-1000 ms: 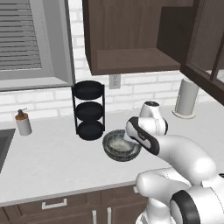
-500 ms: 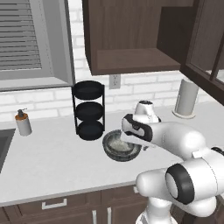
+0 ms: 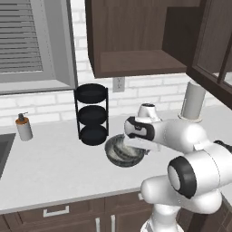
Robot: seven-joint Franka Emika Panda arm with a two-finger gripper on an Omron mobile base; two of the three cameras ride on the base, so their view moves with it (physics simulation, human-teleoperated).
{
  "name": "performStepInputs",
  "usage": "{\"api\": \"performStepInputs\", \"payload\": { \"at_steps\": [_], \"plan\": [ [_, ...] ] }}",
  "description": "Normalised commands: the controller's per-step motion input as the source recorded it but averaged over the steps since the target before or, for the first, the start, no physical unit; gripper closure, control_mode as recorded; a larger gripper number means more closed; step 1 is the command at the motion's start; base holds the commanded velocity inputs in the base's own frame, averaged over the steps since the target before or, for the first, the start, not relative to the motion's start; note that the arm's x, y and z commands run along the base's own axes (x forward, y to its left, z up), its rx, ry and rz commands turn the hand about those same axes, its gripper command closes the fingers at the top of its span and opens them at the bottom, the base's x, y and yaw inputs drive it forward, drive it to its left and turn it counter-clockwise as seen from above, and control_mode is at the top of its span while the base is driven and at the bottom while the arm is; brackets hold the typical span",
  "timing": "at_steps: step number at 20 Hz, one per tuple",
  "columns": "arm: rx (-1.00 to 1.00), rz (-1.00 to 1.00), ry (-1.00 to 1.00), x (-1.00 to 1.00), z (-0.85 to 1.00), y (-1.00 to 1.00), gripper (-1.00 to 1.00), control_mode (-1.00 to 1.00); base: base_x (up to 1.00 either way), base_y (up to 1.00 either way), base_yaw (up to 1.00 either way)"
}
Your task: Pick up the bowls on the counter and stack them on top of one another in the open cabinet. Place the smaller bowl on top of the larger bowl.
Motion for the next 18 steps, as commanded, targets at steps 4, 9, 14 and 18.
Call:
{"api": "performStepInputs", "payload": {
  "at_steps": [4,9,14,18],
  "plan": [
    [0.00,-0.06,-0.23,-0.40,0.81,0.00,1.00,-1.00,0.00,0.00,0.00],
    [0.00,-0.16,-0.39,-0.48,1.00,-0.02,1.00,-1.00,0.00,0.00,0.00],
    [0.06,-0.23,-0.44,-0.56,1.00,-0.14,1.00,-1.00,0.00,0.00,0.00],
    [0.12,-0.25,-0.42,-0.42,1.00,-0.15,1.00,-1.00,0.00,0.00,0.00]
  ]
}}
